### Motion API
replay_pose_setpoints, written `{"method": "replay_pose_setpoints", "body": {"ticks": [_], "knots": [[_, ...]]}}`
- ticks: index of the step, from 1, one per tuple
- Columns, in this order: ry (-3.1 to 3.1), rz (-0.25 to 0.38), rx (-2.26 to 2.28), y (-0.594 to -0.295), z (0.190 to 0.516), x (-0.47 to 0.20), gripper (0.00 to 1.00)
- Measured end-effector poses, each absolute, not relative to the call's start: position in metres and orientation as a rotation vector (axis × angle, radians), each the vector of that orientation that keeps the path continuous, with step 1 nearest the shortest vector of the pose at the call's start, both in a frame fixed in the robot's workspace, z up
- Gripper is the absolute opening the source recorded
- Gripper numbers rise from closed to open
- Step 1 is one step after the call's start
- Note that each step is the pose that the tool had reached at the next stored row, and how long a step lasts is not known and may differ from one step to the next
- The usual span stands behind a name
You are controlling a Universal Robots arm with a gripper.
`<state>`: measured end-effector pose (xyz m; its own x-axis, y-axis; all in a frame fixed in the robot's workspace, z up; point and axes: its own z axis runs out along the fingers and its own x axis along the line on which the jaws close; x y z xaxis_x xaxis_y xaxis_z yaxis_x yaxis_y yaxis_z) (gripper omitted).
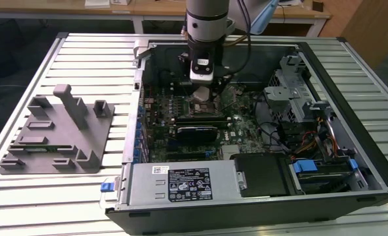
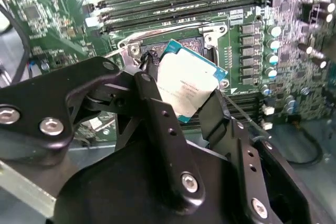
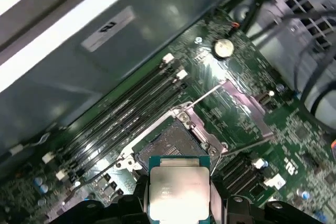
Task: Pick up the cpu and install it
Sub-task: 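Place the cpu into insertion slot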
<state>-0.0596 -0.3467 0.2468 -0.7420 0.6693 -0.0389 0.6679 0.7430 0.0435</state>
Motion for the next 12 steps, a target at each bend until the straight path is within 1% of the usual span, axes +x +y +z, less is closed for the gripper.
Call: {"method": "replay_pose_setpoints", "body": {"ticks": [12], "knots": [[2.744,0.032,1.415,-0.3467,0.2466,-0.0596,0.54]]}}
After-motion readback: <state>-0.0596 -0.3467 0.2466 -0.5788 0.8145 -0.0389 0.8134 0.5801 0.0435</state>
